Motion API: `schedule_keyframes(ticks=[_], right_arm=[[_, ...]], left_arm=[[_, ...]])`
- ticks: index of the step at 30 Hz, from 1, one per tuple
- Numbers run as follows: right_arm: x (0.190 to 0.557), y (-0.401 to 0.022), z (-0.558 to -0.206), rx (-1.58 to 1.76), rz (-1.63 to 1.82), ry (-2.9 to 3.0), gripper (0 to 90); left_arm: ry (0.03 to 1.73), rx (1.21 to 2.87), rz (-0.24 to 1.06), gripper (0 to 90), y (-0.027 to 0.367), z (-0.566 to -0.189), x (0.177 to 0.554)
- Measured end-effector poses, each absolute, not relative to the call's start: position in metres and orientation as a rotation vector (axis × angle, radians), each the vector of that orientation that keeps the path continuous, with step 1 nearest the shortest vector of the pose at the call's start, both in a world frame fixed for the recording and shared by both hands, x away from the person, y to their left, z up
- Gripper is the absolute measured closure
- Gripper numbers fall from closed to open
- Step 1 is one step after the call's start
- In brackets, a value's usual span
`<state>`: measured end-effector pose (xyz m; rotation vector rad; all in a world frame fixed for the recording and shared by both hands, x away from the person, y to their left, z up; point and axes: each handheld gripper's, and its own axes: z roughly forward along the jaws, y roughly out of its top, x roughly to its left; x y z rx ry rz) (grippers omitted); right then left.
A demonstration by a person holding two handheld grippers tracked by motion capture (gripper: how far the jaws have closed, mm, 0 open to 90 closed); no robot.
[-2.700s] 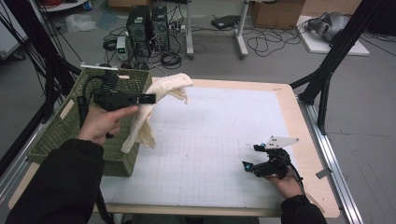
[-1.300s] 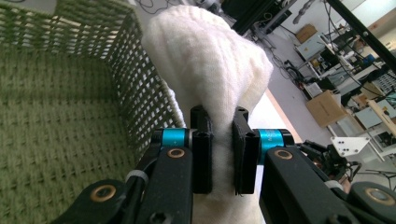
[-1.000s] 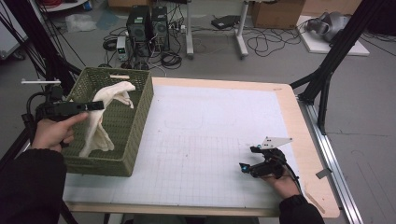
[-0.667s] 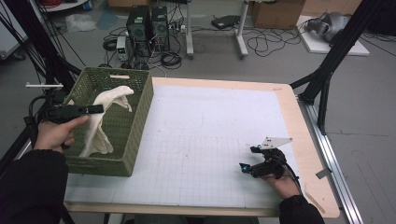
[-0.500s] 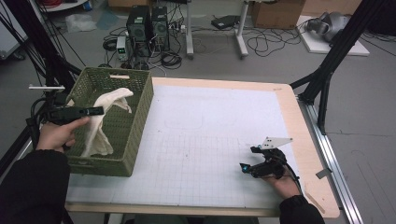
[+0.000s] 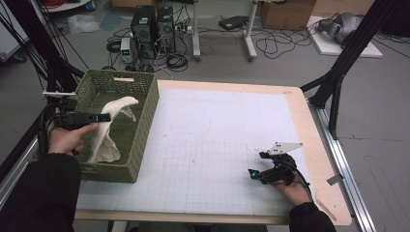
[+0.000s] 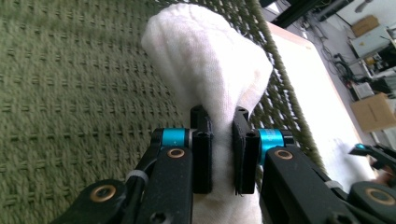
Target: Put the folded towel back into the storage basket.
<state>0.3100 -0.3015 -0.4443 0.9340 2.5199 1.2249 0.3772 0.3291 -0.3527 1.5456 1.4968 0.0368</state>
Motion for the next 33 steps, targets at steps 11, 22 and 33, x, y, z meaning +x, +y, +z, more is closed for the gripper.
schedule_keyframes(ticks=[11,22,33], right_arm=[[0.31,-0.302,-0.444,0.927,1.229,2.522,12.1],[0.311,-0.301,-0.445,0.925,1.221,2.528,12.1],[0.31,-0.301,-0.445,0.923,1.223,2.53,12.1]], left_arm=[[1.578,1.525,0.115,80.5,0.325,-0.366,0.386],[1.655,1.544,0.162,80.3,0.321,-0.377,0.393],[1.807,1.629,0.163,80.1,0.32,-0.386,0.396]])
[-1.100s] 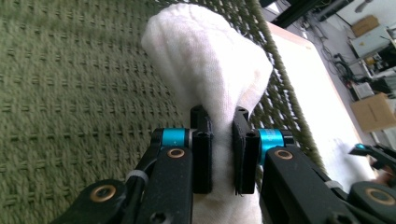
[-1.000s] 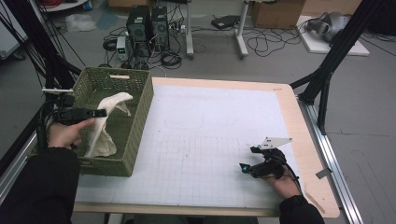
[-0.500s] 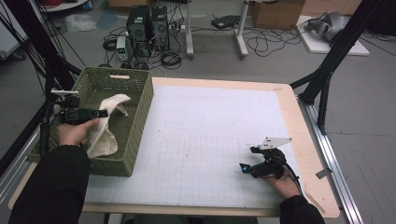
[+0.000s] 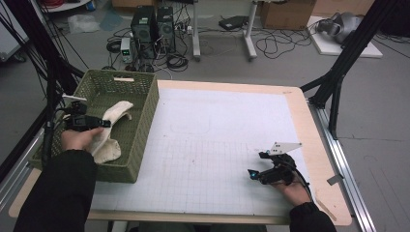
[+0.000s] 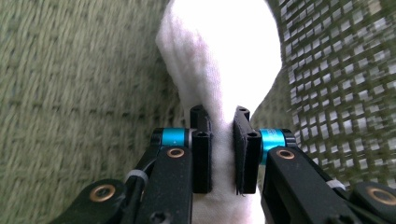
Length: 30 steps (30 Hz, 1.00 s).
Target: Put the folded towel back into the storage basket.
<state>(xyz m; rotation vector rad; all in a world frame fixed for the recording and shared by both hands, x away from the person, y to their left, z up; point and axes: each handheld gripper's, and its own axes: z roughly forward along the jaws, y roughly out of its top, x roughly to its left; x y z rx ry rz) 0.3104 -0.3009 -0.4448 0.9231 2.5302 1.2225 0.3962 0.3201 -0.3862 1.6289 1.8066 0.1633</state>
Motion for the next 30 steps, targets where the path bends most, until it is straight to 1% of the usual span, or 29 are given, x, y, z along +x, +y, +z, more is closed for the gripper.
schedule_keyframes(ticks=[9,16,22,27,30], right_arm=[[0.311,-0.301,-0.445,0.915,1.227,2.526,12.1],[0.311,-0.301,-0.445,0.915,1.228,2.522,12.1],[0.311,-0.301,-0.445,0.917,1.226,2.521,12.1],[0.311,-0.301,-0.444,0.915,1.225,2.522,12.1],[0.311,-0.301,-0.444,0.916,1.226,2.519,12.1]], left_arm=[[1.895,1.725,0.136,80.1,0.317,-0.394,0.398],[1.882,1.706,0.15,80.1,0.316,-0.392,0.398],[1.908,1.762,0.105,80.1,0.314,-0.398,0.4],[1.911,1.789,0.097,80.2,0.311,-0.399,0.401],[1.921,1.84,0.076,80.3,0.308,-0.402,0.402]])
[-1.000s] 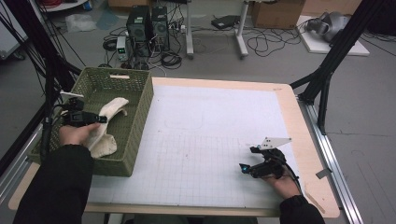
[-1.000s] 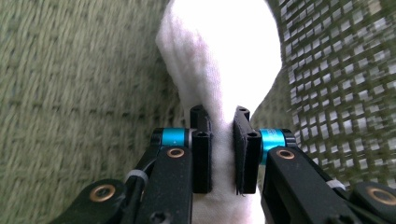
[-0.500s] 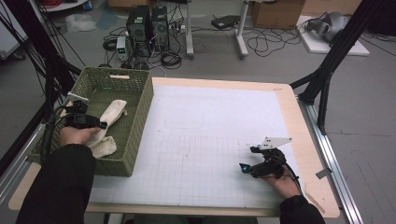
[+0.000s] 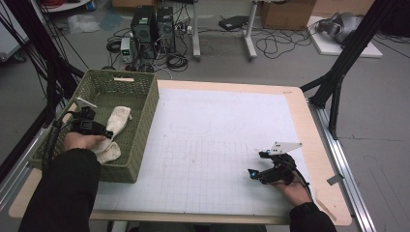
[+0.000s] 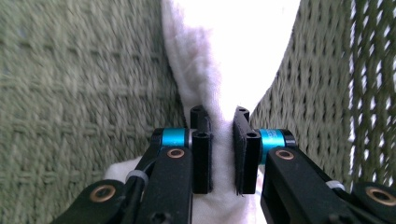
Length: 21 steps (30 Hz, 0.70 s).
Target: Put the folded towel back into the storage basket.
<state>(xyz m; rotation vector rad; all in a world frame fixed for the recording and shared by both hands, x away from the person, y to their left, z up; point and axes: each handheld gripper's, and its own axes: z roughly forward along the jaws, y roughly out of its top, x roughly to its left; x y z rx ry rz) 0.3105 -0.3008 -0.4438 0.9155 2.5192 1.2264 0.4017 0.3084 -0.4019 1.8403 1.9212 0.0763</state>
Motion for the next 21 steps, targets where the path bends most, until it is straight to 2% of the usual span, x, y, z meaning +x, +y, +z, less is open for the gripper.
schedule_keyframes(ticks=[10,13,15,18,21], right_arm=[[0.3101,-0.3015,-0.4426,0.913,1.233,2.516,12.1],[0.3099,-0.3013,-0.4423,0.911,1.236,2.515,12.1],[0.3102,-0.3012,-0.4424,0.91,1.232,2.518,12.1],[0.3104,-0.3009,-0.4427,0.906,1.231,2.518,12.1],[0.3105,-0.3006,-0.443,0.907,1.231,2.519,12.1]], left_arm=[[1.915,1.87,0.085,78.7,0.3067,-0.4031,0.402],[1.886,1.855,0.086,71.3,0.3063,-0.4024,0.4022],[1.863,1.828,0.112,61.6,0.3066,-0.3992,0.4028],[1.856,1.81,0.131,56.0,0.3074,-0.3968,0.4041],[1.87,1.814,0.132,54.7,0.3056,-0.3986,0.4063]])
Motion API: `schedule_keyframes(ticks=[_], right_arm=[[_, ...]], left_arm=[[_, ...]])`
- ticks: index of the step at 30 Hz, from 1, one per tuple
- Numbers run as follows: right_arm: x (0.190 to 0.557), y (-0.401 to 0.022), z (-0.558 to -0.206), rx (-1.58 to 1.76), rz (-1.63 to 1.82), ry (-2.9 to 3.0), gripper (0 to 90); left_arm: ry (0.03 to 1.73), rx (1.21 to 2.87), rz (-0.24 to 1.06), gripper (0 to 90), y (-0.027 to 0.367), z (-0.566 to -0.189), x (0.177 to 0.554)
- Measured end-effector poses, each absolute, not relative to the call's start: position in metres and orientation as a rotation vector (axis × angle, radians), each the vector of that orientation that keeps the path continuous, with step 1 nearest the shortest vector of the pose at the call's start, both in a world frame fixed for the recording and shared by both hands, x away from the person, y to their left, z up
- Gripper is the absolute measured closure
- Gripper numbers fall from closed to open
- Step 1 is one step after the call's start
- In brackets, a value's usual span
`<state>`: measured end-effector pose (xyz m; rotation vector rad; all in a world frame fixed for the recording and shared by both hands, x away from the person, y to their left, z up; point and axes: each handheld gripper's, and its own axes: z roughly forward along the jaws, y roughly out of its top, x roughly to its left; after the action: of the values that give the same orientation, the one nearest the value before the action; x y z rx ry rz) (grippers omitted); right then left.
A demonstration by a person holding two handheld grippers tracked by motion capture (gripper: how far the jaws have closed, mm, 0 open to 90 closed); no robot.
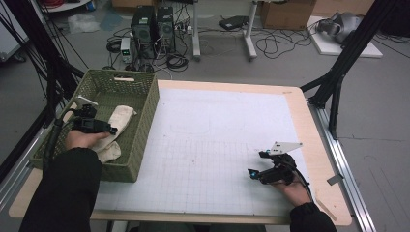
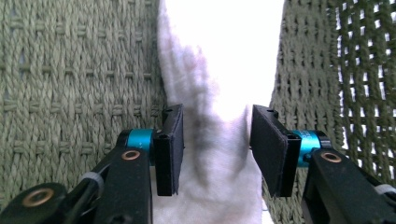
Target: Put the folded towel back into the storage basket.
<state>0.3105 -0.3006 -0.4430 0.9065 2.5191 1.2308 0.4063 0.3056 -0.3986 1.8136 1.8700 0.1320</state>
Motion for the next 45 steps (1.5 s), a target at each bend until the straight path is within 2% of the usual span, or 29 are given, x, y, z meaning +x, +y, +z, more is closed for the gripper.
schedule_keyframes(ticks=[4,8,12,15,18,20,21,23,24,28,31,38,42,45], right_arm=[[0.311,-0.3,-0.443,0.909,1.23,2.522,12.1],[0.31,-0.3,-0.443,0.907,1.233,2.518,12.2],[0.31,-0.301,-0.442,0.909,1.238,2.515,12.1],[0.31,-0.301,-0.441,0.904,1.242,2.513,12.1],[0.309,-0.301,-0.441,0.904,1.242,2.513,12.1],[0.309,-0.301,-0.441,0.905,1.245,2.509,12.1],[0.309,-0.301,-0.441,0.896,1.245,2.513,12.1],[0.309,-0.3,-0.441,0.893,1.24,2.515,12.1],[0.308,-0.3,-0.441,0.896,1.237,2.522,12.1],[0.308,-0.3,-0.441,0.889,1.241,2.519,12.1],[0.308,-0.301,-0.44,0.891,1.247,2.515,12.1],[0.308,-0.3,-0.441,0.891,1.237,2.525,12.1],[0.308,-0.299,-0.441,0.893,1.229,2.525,12.1],[0.309,-0.298,-0.442,0.891,1.226,2.528,12.1]], left_arm=[[1.915,1.836,0.11,59.4,0.303,-0.404,0.408],[1.947,1.854,0.094,76.5,0.303,-0.405,0.408],[1.952,1.808,0.121,79.2,0.301,-0.402,0.409],[1.857,1.721,0.179,79.2,0.3,-0.397,0.408],[1.768,1.655,0.296,79.1,0.3,-0.391,0.406],[1.788,1.676,0.286,77.7,0.301,-0.394,0.407],[1.81,1.679,0.232,74.6,0.301,-0.399,0.408],[1.859,1.7,0.149,61.9,0.3,-0.407,0.41],[1.866,1.694,0.143,59.0,0.301,-0.406,0.41],[1.833,1.696,0.226,56.5,0.301,-0.398,0.408],[1.814,1.741,0.235,55.2,0.301,-0.394,0.406],[1.735,1.89,0.205,54.0,0.303,-0.383,0.399],[1.743,2.018,0.158,47.9,0.305,-0.384,0.397],[1.77,2.041,0.126,44.7,0.304,-0.388,0.398]])
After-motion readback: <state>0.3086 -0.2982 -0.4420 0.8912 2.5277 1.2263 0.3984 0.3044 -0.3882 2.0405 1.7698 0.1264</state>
